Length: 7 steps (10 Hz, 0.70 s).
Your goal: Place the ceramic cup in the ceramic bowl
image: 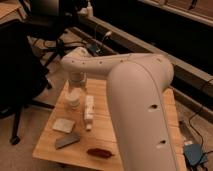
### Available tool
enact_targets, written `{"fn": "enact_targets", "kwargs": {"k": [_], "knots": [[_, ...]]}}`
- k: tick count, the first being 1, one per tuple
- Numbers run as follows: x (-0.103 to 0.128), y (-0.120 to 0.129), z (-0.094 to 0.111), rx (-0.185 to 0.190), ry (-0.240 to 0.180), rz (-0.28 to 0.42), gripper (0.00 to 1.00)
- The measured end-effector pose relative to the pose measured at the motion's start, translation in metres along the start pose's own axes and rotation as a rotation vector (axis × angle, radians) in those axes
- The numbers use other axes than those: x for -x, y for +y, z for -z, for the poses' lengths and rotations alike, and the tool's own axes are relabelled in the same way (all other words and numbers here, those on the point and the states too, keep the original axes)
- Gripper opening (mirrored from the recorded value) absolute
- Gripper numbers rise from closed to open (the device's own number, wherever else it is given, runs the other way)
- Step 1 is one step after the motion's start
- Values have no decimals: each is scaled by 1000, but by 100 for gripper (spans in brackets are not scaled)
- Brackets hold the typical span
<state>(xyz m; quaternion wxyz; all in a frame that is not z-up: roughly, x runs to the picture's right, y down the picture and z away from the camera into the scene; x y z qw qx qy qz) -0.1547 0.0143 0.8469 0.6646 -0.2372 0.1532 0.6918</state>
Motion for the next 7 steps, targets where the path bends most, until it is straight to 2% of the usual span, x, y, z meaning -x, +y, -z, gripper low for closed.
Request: {"fn": "enact_targets", "kwargs": {"k": [7], "knots": [[5, 6, -32, 31, 55, 3, 65]]}}
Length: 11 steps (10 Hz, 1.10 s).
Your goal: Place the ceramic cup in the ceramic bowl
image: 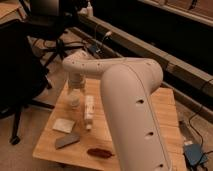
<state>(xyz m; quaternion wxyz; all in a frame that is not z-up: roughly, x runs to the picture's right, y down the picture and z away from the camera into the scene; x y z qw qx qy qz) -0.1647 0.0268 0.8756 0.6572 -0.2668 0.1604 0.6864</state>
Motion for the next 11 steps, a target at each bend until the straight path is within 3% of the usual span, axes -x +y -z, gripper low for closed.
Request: {"fn": "enact_targets", "kwargs": {"k": [6, 8, 10, 11], "knots": [[-3, 2, -13, 40, 49, 10, 64], [-8, 2, -17, 33, 75, 27, 52], [-10, -1, -5, 10, 95, 44, 33], [-7, -6, 11, -3, 93, 48, 22]]}}
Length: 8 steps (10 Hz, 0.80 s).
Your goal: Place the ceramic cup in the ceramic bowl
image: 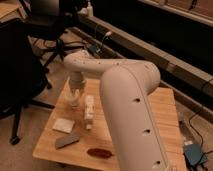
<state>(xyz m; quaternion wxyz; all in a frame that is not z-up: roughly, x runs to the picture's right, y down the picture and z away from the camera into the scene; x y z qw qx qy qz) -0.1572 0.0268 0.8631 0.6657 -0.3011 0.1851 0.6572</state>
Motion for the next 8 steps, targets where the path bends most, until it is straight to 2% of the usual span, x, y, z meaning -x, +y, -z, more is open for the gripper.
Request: {"fn": "enact_targets", "kwargs": {"k": [2, 5, 8], "knots": [[0, -9, 33, -12, -14, -3, 2], [-6, -31, 71, -28, -34, -20, 0], [-15, -41, 96, 19, -55, -50, 0]]}}
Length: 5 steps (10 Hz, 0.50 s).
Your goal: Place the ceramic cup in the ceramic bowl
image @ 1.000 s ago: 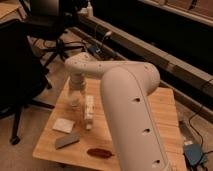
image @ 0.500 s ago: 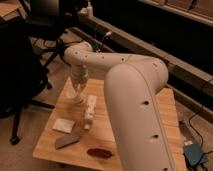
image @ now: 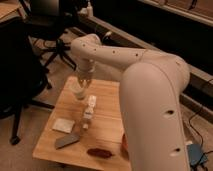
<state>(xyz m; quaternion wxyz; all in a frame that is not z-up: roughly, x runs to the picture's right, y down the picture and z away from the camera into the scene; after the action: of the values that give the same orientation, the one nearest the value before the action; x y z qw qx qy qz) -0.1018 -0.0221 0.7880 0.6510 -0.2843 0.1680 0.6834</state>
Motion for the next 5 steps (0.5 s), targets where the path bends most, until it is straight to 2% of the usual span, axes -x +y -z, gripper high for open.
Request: {"fn": "enact_targets", "kwargs": {"k": [2, 5], "knots": [[-11, -8, 29, 43, -21, -20, 0], [-39, -33, 66, 56, -41, -30, 0]]}}
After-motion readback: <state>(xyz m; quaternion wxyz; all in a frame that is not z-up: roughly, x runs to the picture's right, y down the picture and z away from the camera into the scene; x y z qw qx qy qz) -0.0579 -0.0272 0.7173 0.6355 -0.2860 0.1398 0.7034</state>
